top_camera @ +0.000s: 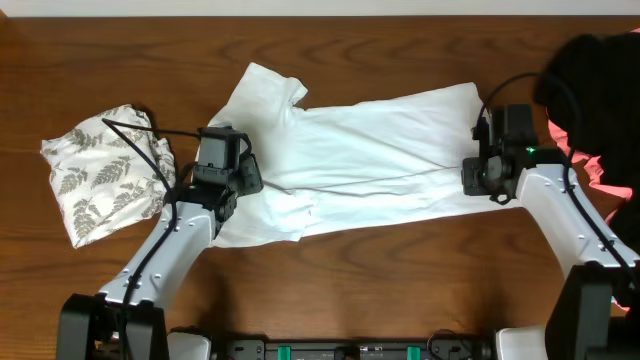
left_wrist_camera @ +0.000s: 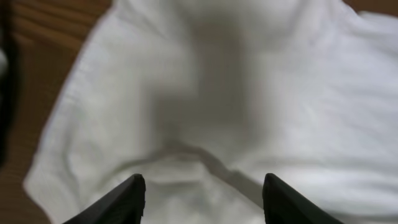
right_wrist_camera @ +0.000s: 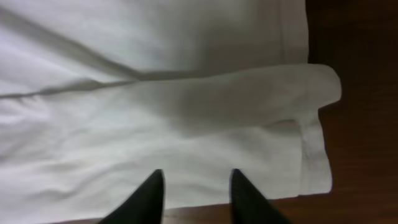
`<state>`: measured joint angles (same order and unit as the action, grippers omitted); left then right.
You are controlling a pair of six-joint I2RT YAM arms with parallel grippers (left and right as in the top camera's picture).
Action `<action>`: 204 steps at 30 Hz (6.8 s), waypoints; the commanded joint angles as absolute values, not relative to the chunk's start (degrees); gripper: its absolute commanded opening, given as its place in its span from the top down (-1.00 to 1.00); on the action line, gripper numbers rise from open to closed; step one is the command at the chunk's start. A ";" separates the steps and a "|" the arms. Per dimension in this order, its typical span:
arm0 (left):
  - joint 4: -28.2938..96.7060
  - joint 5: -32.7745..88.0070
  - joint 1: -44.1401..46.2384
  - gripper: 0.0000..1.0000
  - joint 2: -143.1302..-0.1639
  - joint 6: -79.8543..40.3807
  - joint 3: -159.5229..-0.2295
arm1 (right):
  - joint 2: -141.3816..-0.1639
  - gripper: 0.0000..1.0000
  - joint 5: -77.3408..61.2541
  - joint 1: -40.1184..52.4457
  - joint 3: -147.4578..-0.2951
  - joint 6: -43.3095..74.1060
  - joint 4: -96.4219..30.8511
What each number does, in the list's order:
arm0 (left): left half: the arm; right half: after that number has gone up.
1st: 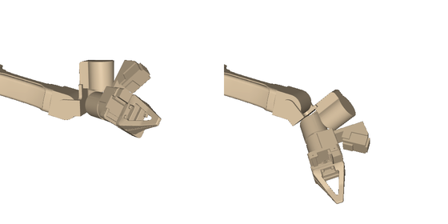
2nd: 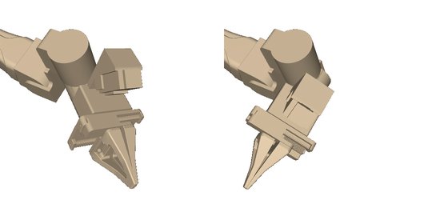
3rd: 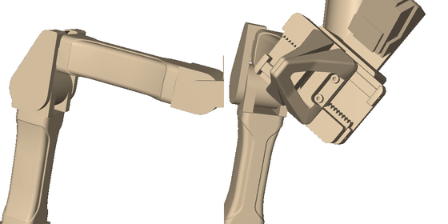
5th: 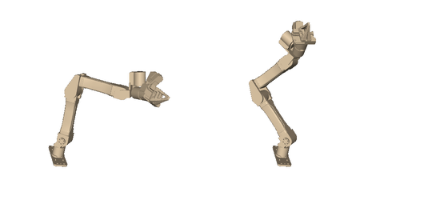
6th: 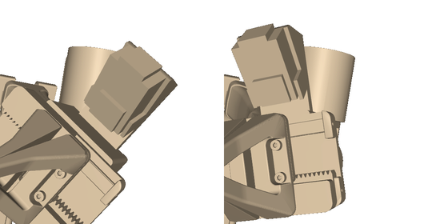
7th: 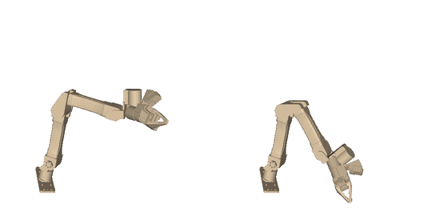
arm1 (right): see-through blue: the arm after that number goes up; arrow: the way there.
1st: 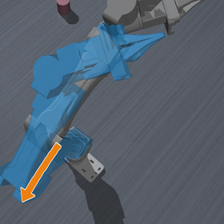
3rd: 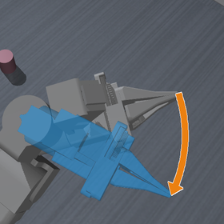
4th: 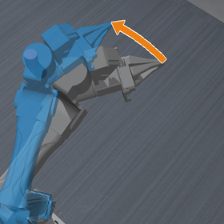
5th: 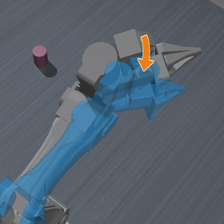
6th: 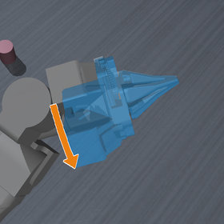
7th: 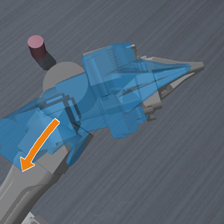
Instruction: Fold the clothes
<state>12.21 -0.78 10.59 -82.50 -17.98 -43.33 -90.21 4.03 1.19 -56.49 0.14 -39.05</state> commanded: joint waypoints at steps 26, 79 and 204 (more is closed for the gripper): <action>22.22 7.31 10.46 -0.01 -85.62 -17.82 -43.07 | -105.67 0.27 2.76 -0.60 -56.45 5.30 -56.01; 40.45 22.98 1.80 -0.46 -118.58 -1.37 -104.33 | -113.03 -0.80 -10.37 -9.21 -93.23 -8.21 -48.58; 55.29 20.14 2.07 0.88 -118.74 3.75 -105.25 | -120.33 0.97 -7.90 -10.98 -93.45 -6.26 -42.63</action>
